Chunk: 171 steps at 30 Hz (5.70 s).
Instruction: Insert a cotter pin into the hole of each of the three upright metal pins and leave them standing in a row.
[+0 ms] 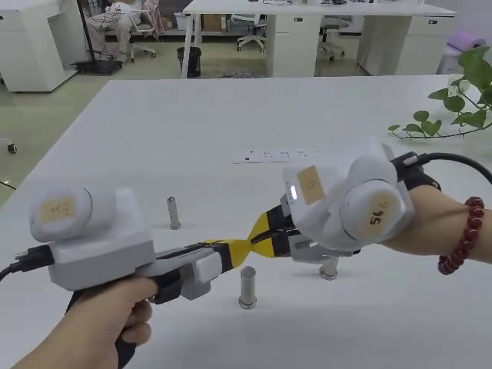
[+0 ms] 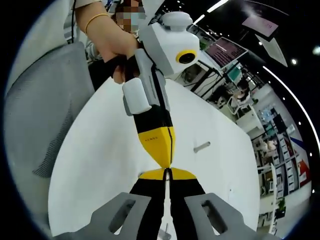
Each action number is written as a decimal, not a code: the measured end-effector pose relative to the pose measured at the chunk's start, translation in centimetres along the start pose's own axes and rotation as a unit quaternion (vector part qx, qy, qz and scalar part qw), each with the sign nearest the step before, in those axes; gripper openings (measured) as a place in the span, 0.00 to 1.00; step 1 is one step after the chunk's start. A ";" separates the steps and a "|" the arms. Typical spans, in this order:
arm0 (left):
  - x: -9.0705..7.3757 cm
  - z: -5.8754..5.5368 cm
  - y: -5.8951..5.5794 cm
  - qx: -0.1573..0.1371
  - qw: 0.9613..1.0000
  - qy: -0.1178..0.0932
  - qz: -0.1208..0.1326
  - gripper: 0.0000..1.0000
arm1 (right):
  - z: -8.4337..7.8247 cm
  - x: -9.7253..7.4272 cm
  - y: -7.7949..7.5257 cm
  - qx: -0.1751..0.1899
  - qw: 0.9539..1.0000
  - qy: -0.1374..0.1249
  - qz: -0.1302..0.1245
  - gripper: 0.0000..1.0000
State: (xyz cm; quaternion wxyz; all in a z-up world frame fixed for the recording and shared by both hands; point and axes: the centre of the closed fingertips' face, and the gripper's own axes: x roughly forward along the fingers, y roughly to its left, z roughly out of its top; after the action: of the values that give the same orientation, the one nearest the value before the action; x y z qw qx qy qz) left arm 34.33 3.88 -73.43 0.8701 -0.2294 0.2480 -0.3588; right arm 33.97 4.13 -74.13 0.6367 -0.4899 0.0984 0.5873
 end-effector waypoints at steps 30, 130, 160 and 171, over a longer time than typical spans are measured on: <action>-0.5 -0.4 0.5 0.029 1.000 -0.008 -0.004 0.00 | -0.8 -0.7 0.1 0.154 0.987 -0.044 0.021 0.08; -1.3 -3.4 -0.6 0.269 0.960 0.024 -0.074 0.24 | -2.9 -1.6 5.6 0.225 0.956 -0.035 0.187 0.03; 3.1 -6.5 5.6 0.249 0.964 0.056 0.073 0.26 | -7.7 1.0 4.0 0.268 0.950 0.078 0.143 0.03; 4.3 -6.7 5.6 0.271 0.957 0.064 0.080 0.21 | -8.1 1.6 4.2 0.272 0.947 0.094 0.145 0.03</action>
State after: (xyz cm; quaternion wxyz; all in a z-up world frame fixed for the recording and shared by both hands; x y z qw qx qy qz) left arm 35.85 2.85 -82.99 0.9077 0.0593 0.2141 -0.3561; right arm 34.54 -1.56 -81.48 0.6412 -0.3319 0.3837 0.5757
